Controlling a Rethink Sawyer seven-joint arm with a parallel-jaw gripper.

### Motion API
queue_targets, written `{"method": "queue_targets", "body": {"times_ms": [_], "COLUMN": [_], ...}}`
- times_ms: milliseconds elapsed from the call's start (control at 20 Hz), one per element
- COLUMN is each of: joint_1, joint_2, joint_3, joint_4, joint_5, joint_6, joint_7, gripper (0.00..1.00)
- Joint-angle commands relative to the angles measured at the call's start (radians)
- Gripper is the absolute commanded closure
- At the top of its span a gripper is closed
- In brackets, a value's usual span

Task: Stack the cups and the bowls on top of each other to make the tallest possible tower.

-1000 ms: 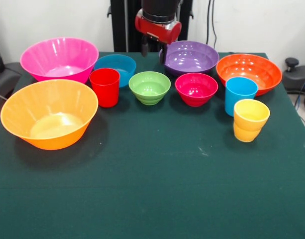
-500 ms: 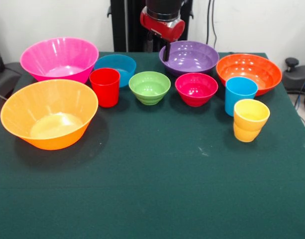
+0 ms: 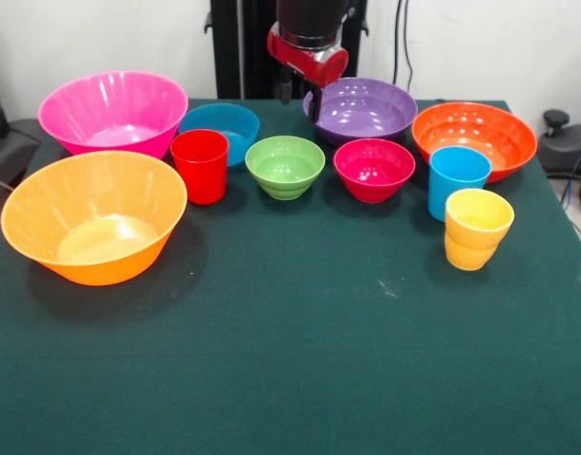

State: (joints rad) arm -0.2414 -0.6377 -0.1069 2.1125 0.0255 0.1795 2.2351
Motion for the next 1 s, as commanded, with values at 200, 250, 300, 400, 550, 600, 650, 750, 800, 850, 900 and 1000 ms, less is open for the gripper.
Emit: {"method": "queue_targets", "body": {"times_ms": [200,250,300,400,550,600,650,750,800,850,900,1000], "joint_1": [-0.007,-0.008,-0.01,-0.011,-0.009,-0.011,-0.011,-0.016,-0.022,-0.024,-0.026,-0.026], "joint_2": [0.079,0.081,0.084,0.083,0.069,0.065,0.066,0.075,0.083,0.085,0.085,0.076], "joint_3": [0.081,0.084,0.087,0.088,0.085,0.086,0.087,0.09,0.095,0.096,0.095,0.091], "joint_4": [0.065,0.069,0.073,0.082,0.089,0.086,0.084,0.077,0.07,0.066,0.061,0.052], "joint_5": [0.075,0.078,0.082,0.09,0.11,0.117,0.122,0.127,0.126,0.128,0.129,0.13], "joint_6": [-0.104,-0.109,-0.114,-0.118,-0.11,-0.102,-0.101,-0.107,-0.11,-0.109,-0.103,-0.085], "joint_7": [0.221,0.224,0.226,0.229,0.23,0.227,0.225,0.218,0.211,0.206,0.2,0.185], "gripper": [0.0,0.0,0.0,0.0,0.0,0.0,0.0,0.0,0.0,0.0,0.0,0.0]}}
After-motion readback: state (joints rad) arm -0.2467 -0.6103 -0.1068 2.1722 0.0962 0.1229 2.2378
